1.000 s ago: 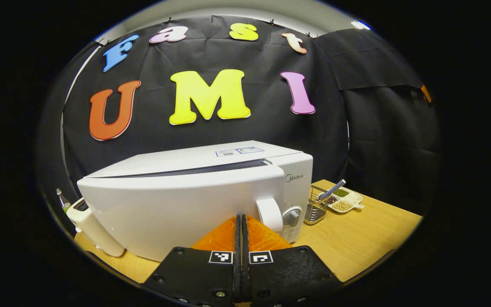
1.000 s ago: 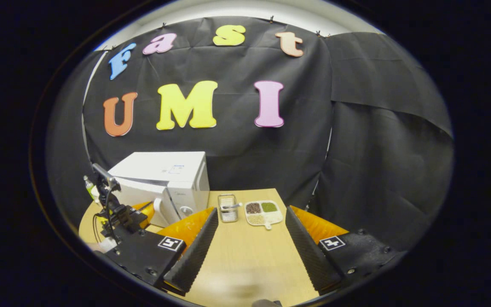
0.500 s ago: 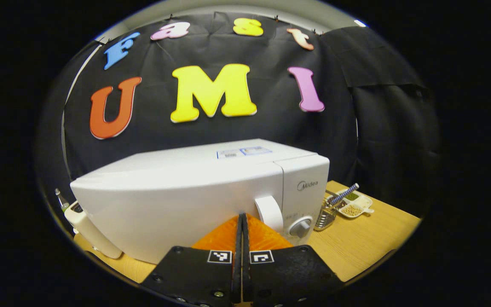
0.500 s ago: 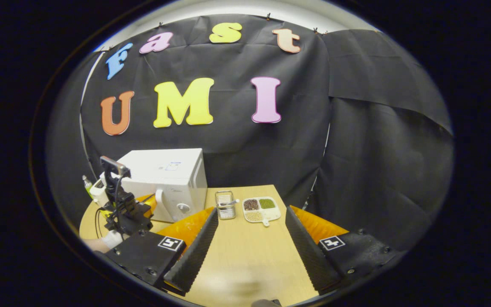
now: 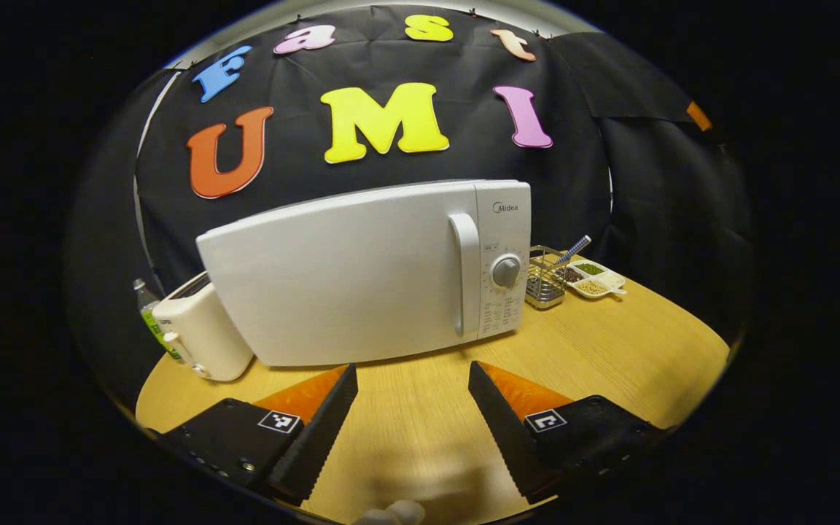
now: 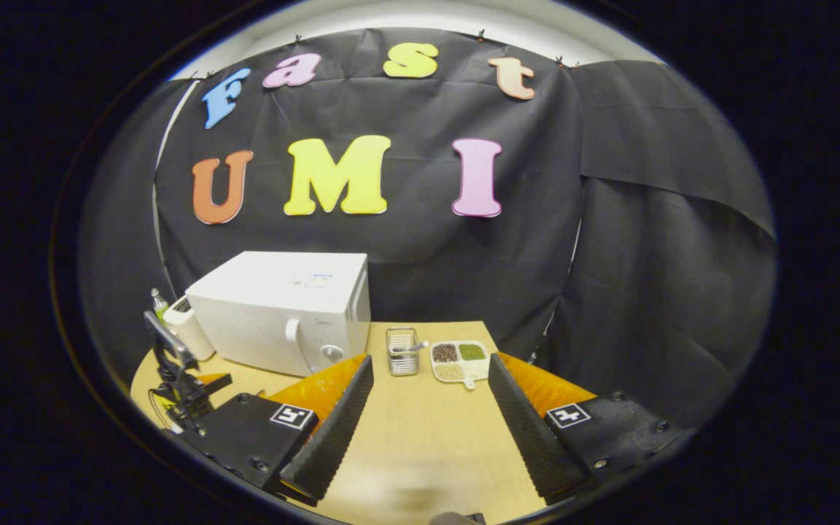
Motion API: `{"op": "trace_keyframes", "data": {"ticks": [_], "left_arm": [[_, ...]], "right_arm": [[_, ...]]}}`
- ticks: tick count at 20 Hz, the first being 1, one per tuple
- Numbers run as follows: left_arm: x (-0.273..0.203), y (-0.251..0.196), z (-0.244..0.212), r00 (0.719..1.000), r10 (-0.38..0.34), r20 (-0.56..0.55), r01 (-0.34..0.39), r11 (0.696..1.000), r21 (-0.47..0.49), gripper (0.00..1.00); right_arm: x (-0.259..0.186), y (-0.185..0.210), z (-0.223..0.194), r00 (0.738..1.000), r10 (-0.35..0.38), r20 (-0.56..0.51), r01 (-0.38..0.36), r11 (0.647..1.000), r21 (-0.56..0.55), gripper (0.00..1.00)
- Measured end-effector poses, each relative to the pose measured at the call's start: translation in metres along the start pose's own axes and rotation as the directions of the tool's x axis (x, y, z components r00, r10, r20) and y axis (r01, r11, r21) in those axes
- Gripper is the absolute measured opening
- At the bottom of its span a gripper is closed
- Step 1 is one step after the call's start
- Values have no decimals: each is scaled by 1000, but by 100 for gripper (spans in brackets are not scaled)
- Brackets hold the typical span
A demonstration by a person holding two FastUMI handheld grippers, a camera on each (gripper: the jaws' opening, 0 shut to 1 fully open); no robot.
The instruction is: Open the microwave oven with the left hand, put the food in, and close the microwave oven.
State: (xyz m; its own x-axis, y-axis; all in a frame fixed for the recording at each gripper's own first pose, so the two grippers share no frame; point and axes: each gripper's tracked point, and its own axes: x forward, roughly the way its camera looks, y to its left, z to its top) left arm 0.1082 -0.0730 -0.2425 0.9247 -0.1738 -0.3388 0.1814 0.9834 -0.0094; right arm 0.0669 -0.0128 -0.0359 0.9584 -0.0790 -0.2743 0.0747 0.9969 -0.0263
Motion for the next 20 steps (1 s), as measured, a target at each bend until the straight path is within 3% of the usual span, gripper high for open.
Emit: {"op": "trace_keyframes", "data": {"ticks": [1, 2, 11, 12, 13, 14, 15, 16, 17, 20], "left_arm": [[-18, 2, 9, 1000, 8, 15, -7, 1000, -27, 96], [-36, 6, 20, 999, 18, 37, -16, 999, -40, 96], [-164, 59, 130, 966, 151, 208, -133, 986, -98, 96], [-174, 64, 139, 961, 156, 227, -138, 986, -96, 95], [-183, 66, 147, 957, 161, 240, -142, 985, -95, 96], [-188, 69, 154, 954, 165, 251, -144, 985, -97, 96], [-193, 71, 159, 952, 171, 255, -151, 984, -96, 96], [-197, 73, 158, 952, 178, 249, -157, 983, -99, 95], [-202, 74, 162, 951, 175, 254, -152, 983, -105, 96], [-209, 81, 171, 944, 186, 274, -161, 981, -113, 95]], "right_arm": [[-1, 5, -2, 1000, 8, 5, -8, 1000, -10, 92], [-2, 9, -5, 1000, 14, 7, -14, 1000, -23, 100], [-35, 57, -10, 993, 91, 75, -88, 995, -36, 100], [-38, 60, -5, 991, 97, 89, -94, 995, -29, 92], [-42, 62, -2, 989, 104, 103, -102, 995, -21, 100], [-46, 64, 4, 987, 109, 120, -108, 994, -13, 92], [-51, 65, 10, 984, 112, 138, -112, 994, -6, 92], [-54, 66, 17, 981, 113, 157, -114, 993, -3, 100], [-59, 66, 22, 978, 115, 174, -117, 993, -1, 92], [-65, 70, 31, 971, 119, 206, -120, 993, -9, 92]]}}
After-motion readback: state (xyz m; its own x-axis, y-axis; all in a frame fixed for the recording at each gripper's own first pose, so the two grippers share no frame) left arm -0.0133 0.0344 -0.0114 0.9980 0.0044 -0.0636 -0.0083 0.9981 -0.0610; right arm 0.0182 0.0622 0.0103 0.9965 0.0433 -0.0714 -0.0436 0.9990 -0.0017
